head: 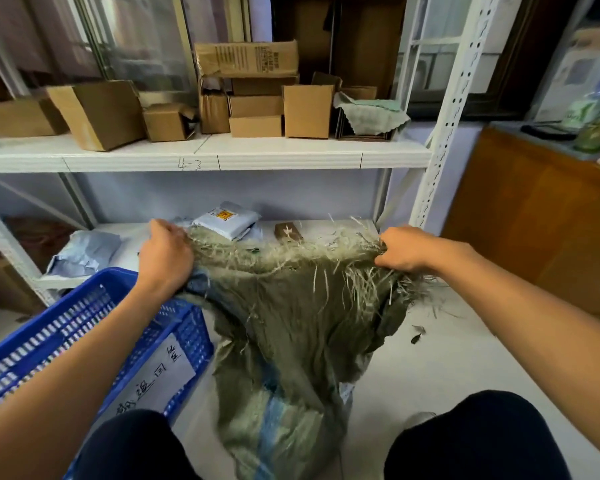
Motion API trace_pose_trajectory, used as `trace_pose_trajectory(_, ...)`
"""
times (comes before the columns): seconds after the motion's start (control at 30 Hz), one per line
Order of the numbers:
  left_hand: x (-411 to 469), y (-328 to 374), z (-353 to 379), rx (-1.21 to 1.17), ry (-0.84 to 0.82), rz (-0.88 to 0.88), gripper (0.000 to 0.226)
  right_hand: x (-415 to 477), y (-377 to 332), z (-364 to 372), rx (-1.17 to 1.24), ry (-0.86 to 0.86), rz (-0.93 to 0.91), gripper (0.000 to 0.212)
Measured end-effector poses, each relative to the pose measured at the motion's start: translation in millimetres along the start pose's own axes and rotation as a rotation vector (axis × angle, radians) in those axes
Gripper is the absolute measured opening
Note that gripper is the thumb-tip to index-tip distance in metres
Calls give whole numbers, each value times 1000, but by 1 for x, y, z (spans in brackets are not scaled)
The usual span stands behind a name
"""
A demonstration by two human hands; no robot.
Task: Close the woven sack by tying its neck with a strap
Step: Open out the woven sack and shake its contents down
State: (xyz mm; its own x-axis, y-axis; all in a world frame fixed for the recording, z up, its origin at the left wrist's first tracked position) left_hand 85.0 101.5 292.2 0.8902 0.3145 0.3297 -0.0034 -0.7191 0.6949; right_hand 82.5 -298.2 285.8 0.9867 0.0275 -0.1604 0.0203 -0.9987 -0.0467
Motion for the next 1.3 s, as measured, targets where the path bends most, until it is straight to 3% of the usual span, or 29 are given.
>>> trace_pose_trajectory(0.1,-21,24,-2,69,-38,268,46,1,14,0,17,37,27,23)
trace_pose_trajectory(0.2,-40,29,6,282,-209,442,85,-1,20,0,43,62,25,15)
trace_pose_trajectory(0.27,-45,27,11,433,-227,548,97,-1,22,3,60,38,44,12)
trace_pose_trajectory(0.5,-39,14,12,521,-321,546,116,-2,18,8,226,-50,40,29)
trace_pose_trajectory(0.57,-38,10,7,413,-350,446,109,-6,17,8,338,-94,23,37)
trace_pose_trajectory(0.67,-35,-3,7,30,-548,159,72,-18,12,8,454,-197,-50,62)
trace_pose_trajectory(0.73,-35,-15,8,-69,-649,-38,53,-26,8,9,498,-263,-54,57)
trace_pose_trajectory(0.8,-33,-22,4,-43,-665,-134,46,-31,5,10,531,-301,-69,42)
trace_pose_trajectory(0.93,-32,-34,-1,-91,-667,-327,51,-32,10,22,653,-387,-30,67)
trace_pose_trajectory(1.03,-29,-33,-1,-1,-623,-310,54,-33,10,30,537,-380,18,69)
trace_pose_trajectory(1.13,-24,-11,-6,94,-486,-161,47,-33,1,28,530,-305,2,42)
trace_pose_trajectory(1.3,-10,3,0,149,-436,-141,54,-16,-13,36,445,-175,-34,17)
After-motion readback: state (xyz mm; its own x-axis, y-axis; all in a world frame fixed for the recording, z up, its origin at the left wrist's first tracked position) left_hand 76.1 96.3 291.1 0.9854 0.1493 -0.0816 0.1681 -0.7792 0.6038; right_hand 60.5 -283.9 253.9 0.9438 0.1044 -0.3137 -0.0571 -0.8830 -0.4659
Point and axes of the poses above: each hand's wrist, its own x-axis towards the middle knuckle, its own z-axis out of the palm, y = z × x, the point moved 8 cm from there along x, towards the middle knuckle, and after that the axes turned 1 degree about z, right-handed, at the moved point
